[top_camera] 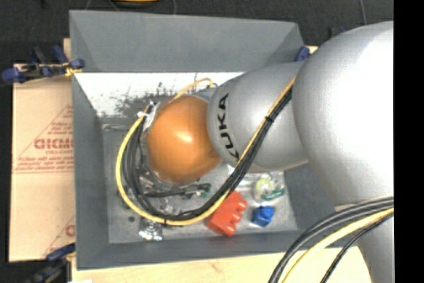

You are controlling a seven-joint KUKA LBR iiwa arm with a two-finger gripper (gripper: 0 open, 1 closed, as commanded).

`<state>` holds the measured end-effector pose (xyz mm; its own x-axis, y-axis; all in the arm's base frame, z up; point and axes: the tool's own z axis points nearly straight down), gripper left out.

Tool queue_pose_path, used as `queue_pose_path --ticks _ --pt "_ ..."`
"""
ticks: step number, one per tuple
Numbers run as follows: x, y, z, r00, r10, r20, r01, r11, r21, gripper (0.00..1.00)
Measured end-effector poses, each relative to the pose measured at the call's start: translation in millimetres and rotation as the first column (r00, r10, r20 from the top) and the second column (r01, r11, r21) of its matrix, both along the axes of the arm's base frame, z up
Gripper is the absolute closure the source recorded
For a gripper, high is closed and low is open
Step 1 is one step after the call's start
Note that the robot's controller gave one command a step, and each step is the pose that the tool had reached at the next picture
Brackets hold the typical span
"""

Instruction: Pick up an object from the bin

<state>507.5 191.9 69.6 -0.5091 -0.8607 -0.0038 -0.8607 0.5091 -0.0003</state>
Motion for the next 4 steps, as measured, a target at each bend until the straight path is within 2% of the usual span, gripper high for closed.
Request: queue_pose_path --ticks 1,2,3,4 --pt "0.6 0 1 1.0 -0.006 0.0 0.006 1.0 0.0 1.0" --pt "-13.8 15 117 0.995 -0.098 0.007 0.098 0.995 0.002 1.0" --pt "-19.2 10 81 0.952 -0.306 -0.003 0.306 0.952 -0.002 1.0" --pt "-19.6 11 140 0.953 -0.302 0.005 0.302 0.953 0.003 1.0"
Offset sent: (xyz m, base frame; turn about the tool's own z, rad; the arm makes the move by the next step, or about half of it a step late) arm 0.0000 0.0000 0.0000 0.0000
